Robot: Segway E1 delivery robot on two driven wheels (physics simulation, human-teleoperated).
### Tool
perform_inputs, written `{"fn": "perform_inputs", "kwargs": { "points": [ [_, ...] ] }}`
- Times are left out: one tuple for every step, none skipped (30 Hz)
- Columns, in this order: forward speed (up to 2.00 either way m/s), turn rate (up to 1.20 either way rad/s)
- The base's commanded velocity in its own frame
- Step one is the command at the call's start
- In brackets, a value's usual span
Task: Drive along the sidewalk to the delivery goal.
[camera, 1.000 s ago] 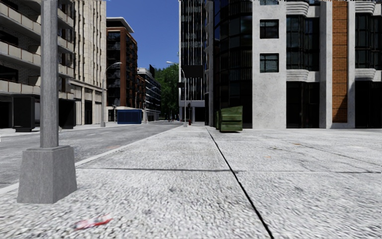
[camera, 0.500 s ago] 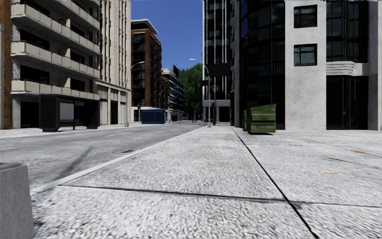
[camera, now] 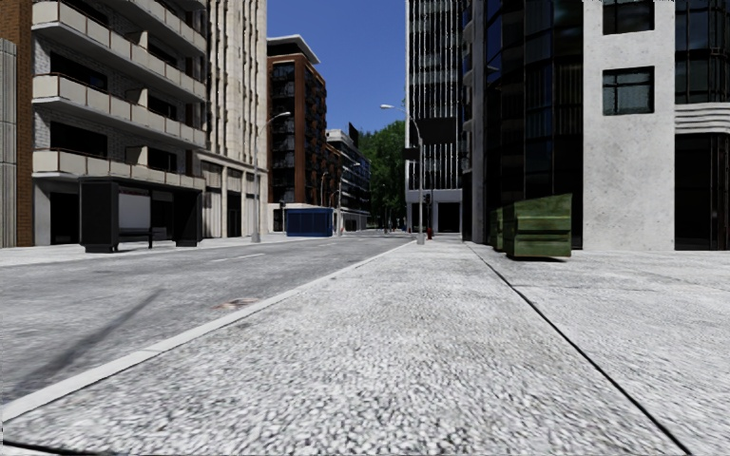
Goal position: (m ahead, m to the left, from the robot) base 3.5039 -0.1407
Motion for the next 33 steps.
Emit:
{"fn": "perform_inputs", "kwargs": {
  "points": [
    [2.00, 0.00],
    [2.00, 0.00],
    [2.00, 0.00],
    [2.00, 0.00],
    [2.00, 0.00],
    [2.00, 0.00],
    [2.00, 0.00],
    [2.00, 0.00],
    [2.00, 0.00],
    [2.00, 0.00],
    [2.00, 0.00],
    [2.00, 0.00],
    [2.00, 0.00],
    [2.00, 0.00],
    [2.00, 0.00],
    [2.00, 0.00],
    [2.00, 0.00],
    [2.00, 0.00],
    [2.00, 0.00],
    [2.00, 0.00],
    [2.00, 0.00],
    [2.00, 0.00],
    [2.00, 0.00],
    [2.00, 0.00],
    [2.00, 0.00],
    [2.00, 0.00],
    [2.00, 0.00],
    [2.00, 0.00],
    [2.00, 0.00],
    [2.00, 0.00],
    [2.00, -0.10],
    [2.00, -0.17],
    [2.00, -0.17]
  ]
}}
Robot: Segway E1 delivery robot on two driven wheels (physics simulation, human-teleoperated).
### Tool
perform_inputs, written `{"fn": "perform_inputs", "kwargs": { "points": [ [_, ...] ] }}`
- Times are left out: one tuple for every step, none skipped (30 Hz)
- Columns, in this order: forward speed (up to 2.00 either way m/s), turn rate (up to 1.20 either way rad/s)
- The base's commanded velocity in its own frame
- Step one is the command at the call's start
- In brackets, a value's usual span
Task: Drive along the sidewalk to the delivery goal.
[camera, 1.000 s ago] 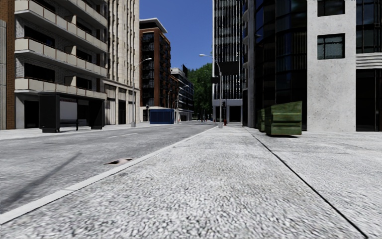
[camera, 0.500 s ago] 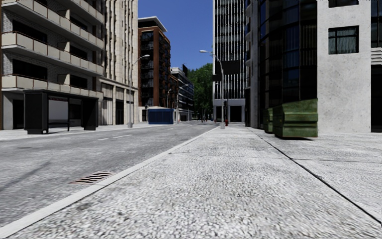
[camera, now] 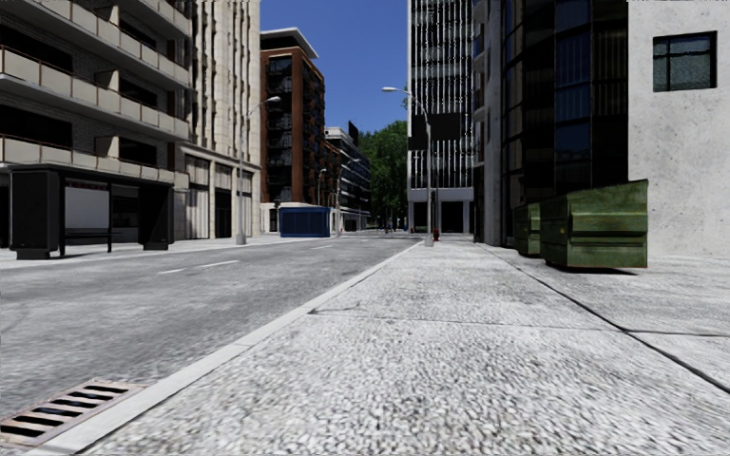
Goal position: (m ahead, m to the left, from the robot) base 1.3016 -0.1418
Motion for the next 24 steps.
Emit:
{"fn": "perform_inputs", "kwargs": {
  "points": [
    [2.00, -0.20],
    [2.00, -0.21],
    [2.00, -0.24],
    [2.00, -0.29],
    [2.00, -0.29],
    [2.00, -0.31],
    [2.00, -0.31],
    [2.00, -0.31],
    [1.90, -0.31],
    [1.90, -0.31],
    [1.76, -0.31],
    [1.71, -0.31],
    [1.69, -0.31],
    [1.69, -0.31],
    [1.68, -0.31],
    [1.68, -0.31],
    [1.68, -0.31],
    [1.68, -0.31],
    [1.68, -0.31],
    [1.68, -0.31],
    [1.67, -0.31],
    [1.66, -0.26],
    [1.61, -0.05],
    [1.40, 0.00]
  ]
}}
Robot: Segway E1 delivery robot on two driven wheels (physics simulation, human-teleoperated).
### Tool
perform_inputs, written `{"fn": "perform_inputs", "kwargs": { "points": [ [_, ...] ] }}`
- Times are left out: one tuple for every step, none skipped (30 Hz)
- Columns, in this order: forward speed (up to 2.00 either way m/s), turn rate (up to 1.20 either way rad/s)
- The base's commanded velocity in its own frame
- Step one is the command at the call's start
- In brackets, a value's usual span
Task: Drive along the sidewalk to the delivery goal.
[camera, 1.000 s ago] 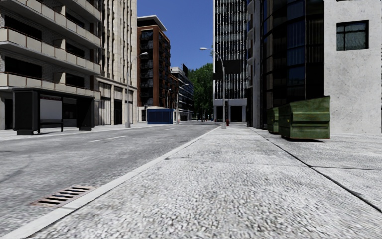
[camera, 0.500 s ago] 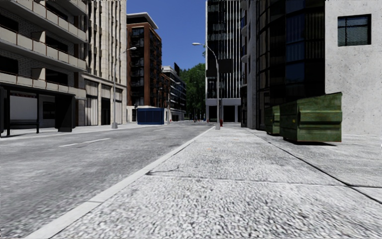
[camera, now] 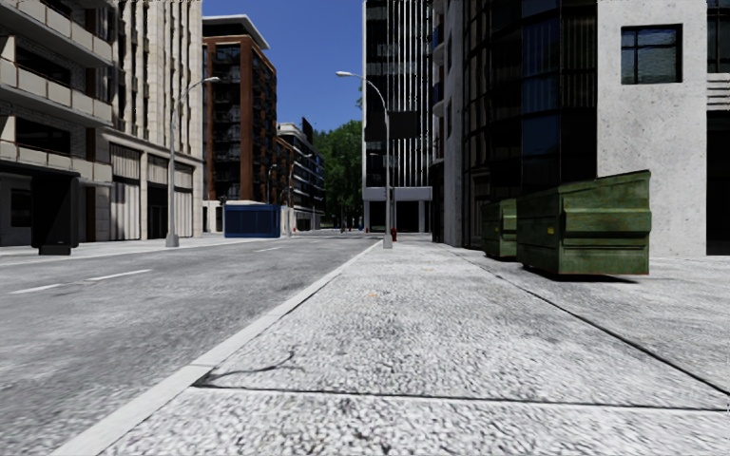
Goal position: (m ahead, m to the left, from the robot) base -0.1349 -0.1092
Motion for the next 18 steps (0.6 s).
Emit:
{"fn": "perform_inputs", "kwargs": {
  "points": [
    [1.40, 0.00],
    [1.25, 0.00],
    [1.02, 0.00],
    [0.15, 0.00],
    [0.15, 0.00],
    [0.00, 0.00],
    [0.00, 0.00],
    [0.00, 0.00],
    [0.00, 0.00],
    [0.00, 0.00],
    [0.00, 0.00],
    [0.00, 0.00],
    [0.00, 0.00],
    [0.00, 0.00],
    [0.00, 0.00],
    [0.00, 0.00],
    [0.00, 0.00],
    [0.00, 0.00]
  ]
}}
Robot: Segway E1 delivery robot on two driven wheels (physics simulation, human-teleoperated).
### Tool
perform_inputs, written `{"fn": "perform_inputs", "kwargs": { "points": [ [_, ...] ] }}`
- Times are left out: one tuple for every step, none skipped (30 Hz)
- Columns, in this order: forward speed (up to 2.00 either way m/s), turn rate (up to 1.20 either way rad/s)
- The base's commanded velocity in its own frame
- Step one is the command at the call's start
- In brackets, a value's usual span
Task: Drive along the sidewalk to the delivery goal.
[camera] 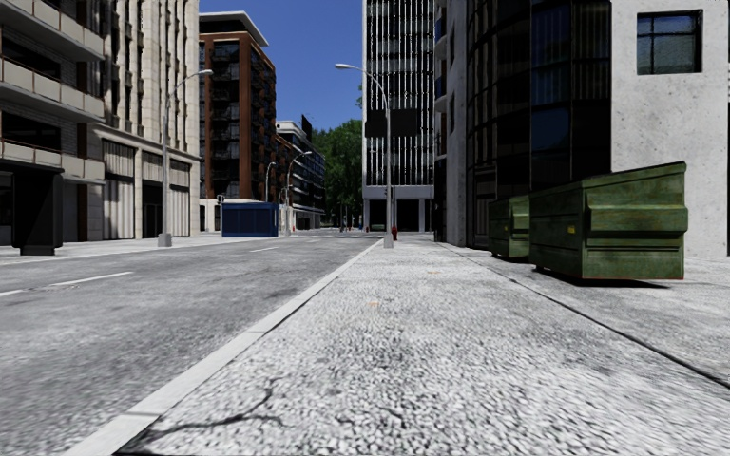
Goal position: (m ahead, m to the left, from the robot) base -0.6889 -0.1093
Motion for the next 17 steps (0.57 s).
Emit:
{"fn": "perform_inputs", "kwargs": {
  "points": [
    [0.00, 0.00],
    [0.00, 0.00],
    [0.00, 0.00],
    [0.00, 0.00],
    [0.00, 0.00],
    [0.00, 0.00],
    [0.00, 0.00],
    [0.00, 0.00],
    [0.00, 0.00],
    [0.00, 0.00],
    [0.00, 0.00],
    [0.00, 0.00],
    [0.00, 0.00],
    [0.00, 0.00],
    [0.00, 0.00],
    [0.00, 0.00],
    [0.00, 0.00]
  ]
}}
